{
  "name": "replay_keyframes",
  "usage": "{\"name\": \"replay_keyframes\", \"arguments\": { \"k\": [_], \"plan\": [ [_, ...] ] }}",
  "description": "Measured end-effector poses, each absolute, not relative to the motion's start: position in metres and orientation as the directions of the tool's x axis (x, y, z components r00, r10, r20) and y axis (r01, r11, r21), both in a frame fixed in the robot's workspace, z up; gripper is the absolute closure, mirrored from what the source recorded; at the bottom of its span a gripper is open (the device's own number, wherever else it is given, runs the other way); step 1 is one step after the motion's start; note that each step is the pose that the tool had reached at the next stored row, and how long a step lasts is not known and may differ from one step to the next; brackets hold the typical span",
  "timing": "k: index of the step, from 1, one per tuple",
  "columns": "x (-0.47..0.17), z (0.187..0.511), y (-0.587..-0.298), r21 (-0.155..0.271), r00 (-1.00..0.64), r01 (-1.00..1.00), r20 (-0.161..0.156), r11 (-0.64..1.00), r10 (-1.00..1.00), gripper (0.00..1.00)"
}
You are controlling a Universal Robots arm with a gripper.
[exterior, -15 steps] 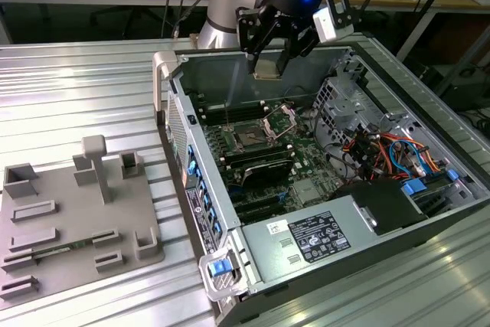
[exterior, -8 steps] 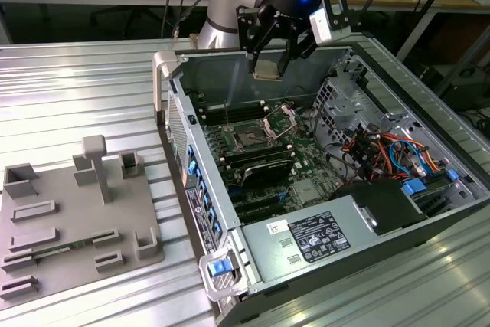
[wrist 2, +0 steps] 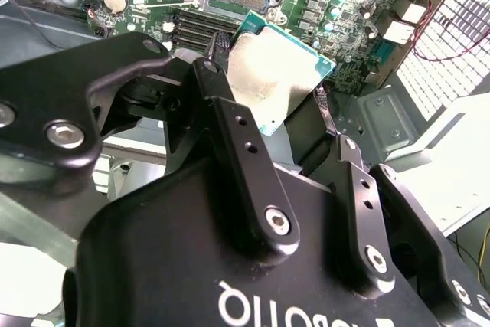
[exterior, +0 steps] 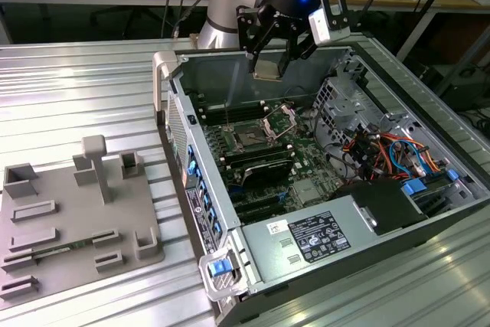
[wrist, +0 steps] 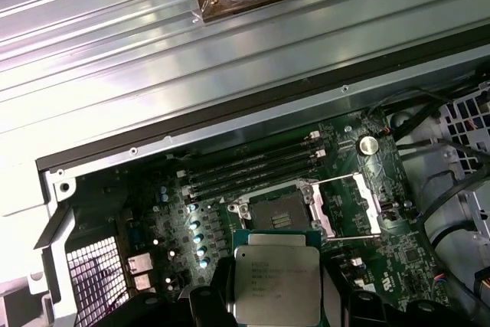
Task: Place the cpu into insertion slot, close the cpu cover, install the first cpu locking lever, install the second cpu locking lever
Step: 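Place the cpu into insertion slot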
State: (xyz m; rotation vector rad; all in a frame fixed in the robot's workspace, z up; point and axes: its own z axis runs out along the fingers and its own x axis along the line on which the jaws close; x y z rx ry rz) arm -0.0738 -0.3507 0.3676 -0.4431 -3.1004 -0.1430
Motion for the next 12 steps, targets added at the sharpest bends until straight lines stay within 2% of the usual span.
{"name": "replay_keyframes", "arguments": {
  "k": [12],
  "plan": [
    [-0.0739,0.3675,-0.3507,0.089,-0.956,0.292,0.019,0.952,0.291,0.45]
  ]
}}
